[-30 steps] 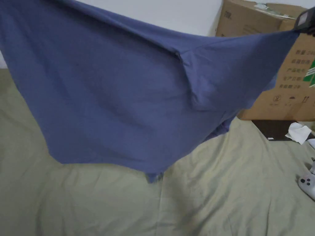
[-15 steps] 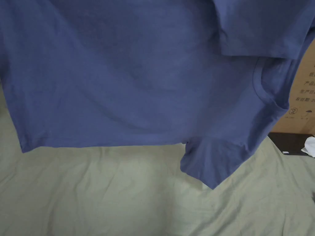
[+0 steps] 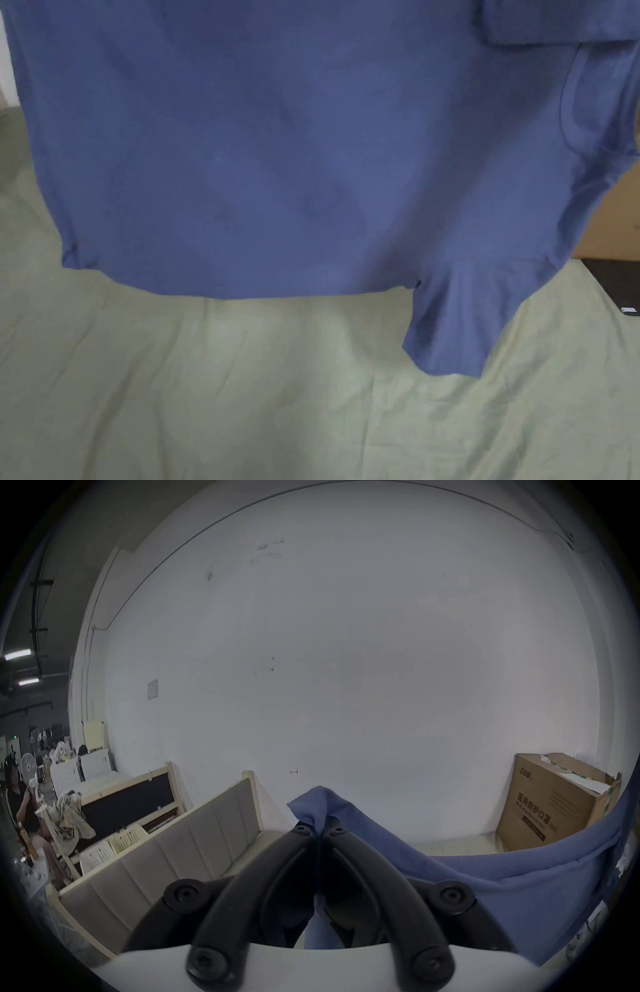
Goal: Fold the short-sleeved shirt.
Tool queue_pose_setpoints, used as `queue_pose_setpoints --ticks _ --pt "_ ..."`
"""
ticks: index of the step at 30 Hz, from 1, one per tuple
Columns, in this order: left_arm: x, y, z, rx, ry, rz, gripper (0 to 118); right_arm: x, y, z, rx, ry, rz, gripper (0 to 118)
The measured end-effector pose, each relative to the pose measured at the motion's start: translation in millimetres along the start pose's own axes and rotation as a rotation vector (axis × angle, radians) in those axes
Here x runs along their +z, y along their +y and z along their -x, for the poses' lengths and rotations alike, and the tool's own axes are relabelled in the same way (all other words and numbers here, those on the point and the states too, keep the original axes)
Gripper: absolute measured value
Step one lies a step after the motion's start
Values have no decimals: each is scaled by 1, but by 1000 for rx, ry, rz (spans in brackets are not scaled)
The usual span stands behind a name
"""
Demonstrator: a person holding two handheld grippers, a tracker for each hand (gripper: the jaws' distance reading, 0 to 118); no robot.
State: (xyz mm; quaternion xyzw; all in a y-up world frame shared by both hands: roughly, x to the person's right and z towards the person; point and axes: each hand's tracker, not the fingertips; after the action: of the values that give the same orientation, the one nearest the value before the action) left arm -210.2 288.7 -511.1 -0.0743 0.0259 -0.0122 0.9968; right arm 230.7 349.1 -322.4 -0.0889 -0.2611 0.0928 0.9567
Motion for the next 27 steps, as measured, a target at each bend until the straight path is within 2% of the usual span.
queue_pose_setpoints --ticks 2,3,8,14,22,27 --pt "-16 5 -11 -17 1 -10 1 0 2 -4 -1 -20 -16 0" --pt "-26 8 -17 -36 10 -26 1 -59 27 24 0 -30 -19 0" --pt "-63 18 -34 -68 25 -86 1 -99 43 44 -13 -92 -59 0" --pt "-105 19 -47 -31 58 -143 1 -144 55 51 -109 -106 -104 0" --pt "-145 -34 -63 54 80 -153 1 -180 14 62 -148 -76 -87 0" --pt "-160 -88 -77 -26 58 -50 1 -200 -35 68 -151 -56 -13 0"
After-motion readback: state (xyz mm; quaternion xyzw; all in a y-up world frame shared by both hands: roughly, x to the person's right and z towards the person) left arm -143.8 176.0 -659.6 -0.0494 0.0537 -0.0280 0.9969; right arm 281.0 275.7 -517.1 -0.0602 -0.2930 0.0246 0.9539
